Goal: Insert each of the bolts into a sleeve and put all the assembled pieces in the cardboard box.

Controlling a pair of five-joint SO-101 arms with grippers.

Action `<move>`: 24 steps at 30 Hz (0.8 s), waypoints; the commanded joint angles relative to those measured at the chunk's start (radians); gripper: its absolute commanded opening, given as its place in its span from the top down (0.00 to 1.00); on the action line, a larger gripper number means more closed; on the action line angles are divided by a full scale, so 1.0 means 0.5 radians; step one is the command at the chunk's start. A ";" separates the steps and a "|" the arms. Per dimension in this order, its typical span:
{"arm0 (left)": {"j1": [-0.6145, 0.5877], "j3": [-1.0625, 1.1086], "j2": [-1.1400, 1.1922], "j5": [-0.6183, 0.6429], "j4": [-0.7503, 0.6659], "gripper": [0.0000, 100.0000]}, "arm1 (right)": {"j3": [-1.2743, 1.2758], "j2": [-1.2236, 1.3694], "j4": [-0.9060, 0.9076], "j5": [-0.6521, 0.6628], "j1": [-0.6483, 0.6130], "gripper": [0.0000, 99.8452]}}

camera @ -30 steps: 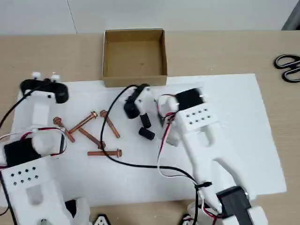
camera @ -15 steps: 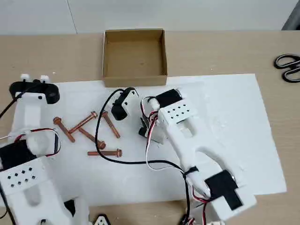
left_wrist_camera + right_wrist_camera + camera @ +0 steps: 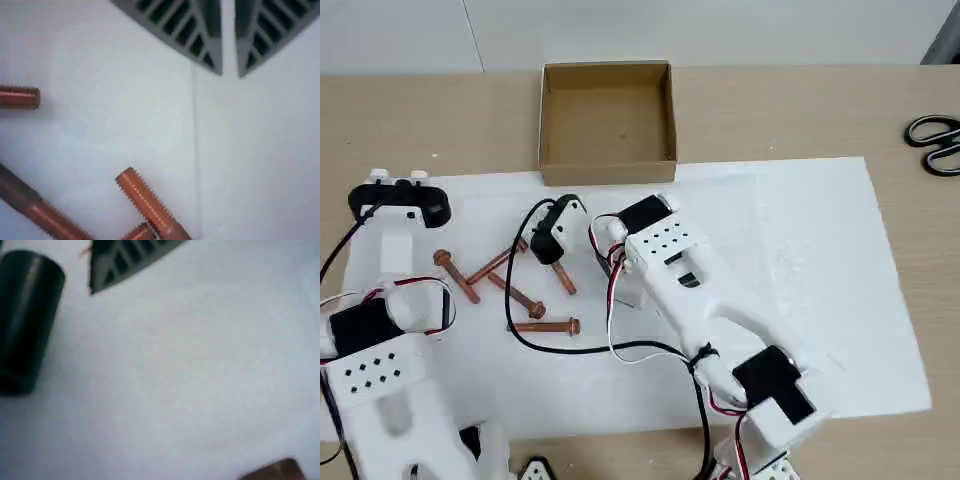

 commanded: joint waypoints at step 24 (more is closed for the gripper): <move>-0.003 -0.005 0.003 0.015 -0.037 0.99 | -0.095 0.431 -0.361 0.028 0.057 0.88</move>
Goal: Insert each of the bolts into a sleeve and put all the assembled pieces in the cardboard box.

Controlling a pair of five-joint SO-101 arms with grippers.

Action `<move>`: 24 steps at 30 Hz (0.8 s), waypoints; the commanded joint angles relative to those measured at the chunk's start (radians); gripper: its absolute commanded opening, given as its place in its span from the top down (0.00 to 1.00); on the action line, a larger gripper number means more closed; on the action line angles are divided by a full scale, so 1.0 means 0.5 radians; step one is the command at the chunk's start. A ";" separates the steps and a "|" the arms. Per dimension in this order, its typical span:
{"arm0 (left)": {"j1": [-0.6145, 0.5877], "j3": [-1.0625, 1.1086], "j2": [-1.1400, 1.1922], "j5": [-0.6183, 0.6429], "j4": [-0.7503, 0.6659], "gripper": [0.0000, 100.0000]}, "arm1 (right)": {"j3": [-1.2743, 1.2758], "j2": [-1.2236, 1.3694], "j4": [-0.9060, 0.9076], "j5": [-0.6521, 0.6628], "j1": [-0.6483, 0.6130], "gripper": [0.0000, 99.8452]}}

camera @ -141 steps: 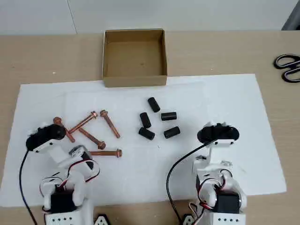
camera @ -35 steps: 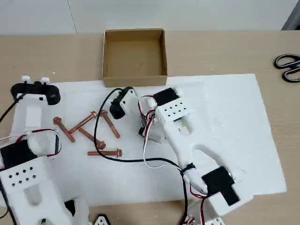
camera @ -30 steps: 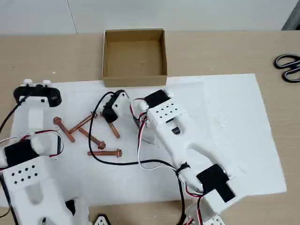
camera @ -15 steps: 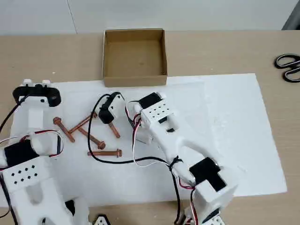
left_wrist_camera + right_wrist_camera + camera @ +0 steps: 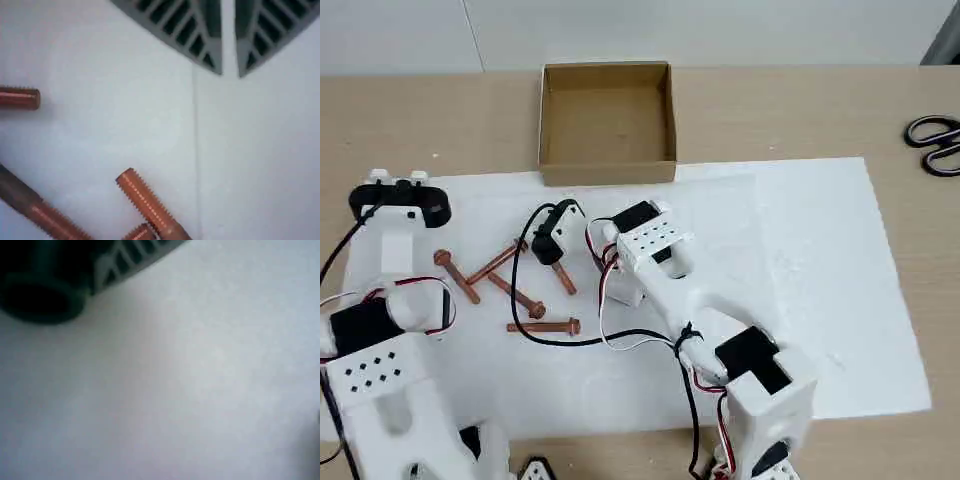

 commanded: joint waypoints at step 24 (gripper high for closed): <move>0.000 -0.005 0.003 0.015 -0.037 0.99 | -0.052 -0.130 0.161 0.046 0.097 1.00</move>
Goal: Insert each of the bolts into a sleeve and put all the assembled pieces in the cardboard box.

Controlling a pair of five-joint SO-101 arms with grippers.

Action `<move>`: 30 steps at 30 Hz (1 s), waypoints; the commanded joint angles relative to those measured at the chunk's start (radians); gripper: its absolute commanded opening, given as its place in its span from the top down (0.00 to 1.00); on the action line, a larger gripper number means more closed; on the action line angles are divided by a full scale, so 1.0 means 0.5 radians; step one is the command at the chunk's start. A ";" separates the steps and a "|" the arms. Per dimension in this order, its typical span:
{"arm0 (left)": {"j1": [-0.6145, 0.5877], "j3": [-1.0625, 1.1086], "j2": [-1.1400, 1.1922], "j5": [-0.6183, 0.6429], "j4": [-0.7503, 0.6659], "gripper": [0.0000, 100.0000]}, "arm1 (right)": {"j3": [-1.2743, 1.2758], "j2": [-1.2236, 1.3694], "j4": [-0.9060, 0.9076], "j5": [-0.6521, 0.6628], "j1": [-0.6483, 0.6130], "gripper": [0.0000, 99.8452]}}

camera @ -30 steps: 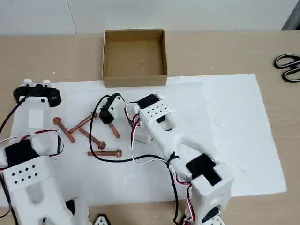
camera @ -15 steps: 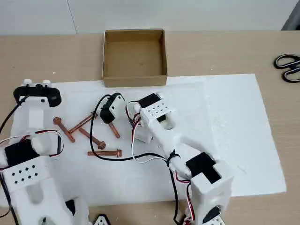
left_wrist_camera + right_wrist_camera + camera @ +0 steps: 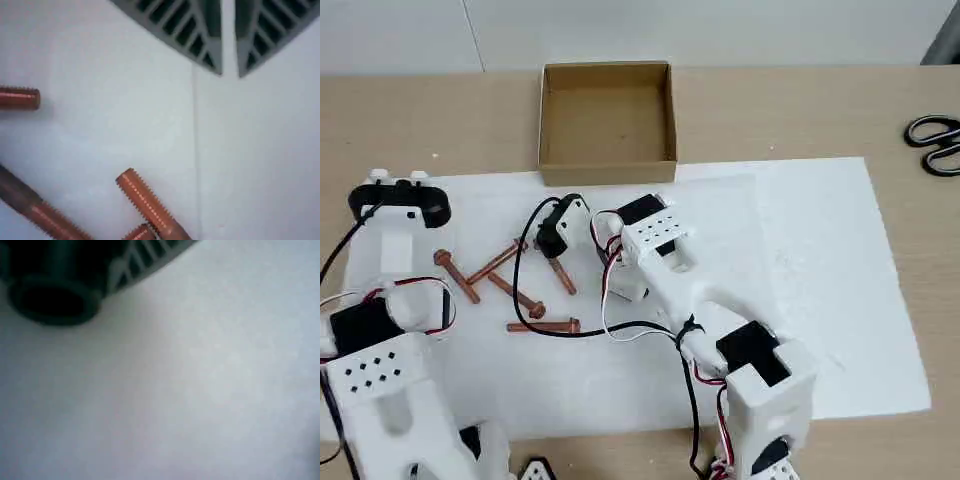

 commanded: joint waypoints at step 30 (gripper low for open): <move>0.009 -0.072 0.147 0.393 0.015 0.99 | -0.064 -0.879 0.993 -0.638 1.088 1.00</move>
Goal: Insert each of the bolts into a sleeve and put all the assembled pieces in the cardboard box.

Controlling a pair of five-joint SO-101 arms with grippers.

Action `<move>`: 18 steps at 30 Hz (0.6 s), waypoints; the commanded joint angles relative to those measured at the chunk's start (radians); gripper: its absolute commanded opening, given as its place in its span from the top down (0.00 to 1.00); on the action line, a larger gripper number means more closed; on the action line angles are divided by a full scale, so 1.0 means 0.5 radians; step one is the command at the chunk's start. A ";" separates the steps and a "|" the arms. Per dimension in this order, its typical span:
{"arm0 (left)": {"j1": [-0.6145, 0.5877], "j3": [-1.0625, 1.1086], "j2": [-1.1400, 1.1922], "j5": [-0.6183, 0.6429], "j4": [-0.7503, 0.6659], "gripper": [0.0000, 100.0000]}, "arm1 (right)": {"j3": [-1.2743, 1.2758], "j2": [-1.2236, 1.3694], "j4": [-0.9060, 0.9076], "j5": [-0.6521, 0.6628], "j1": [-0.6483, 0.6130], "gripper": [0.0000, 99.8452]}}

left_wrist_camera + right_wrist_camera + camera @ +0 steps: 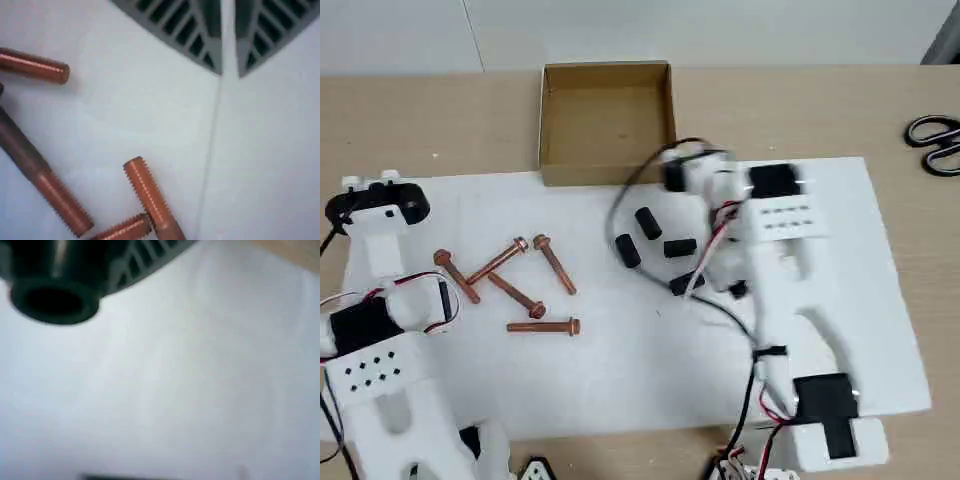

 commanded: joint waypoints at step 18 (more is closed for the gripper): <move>0.371 -1.677 1.626 -0.761 0.620 0.99 | 0.374 -0.578 0.029 0.052 0.542 1.00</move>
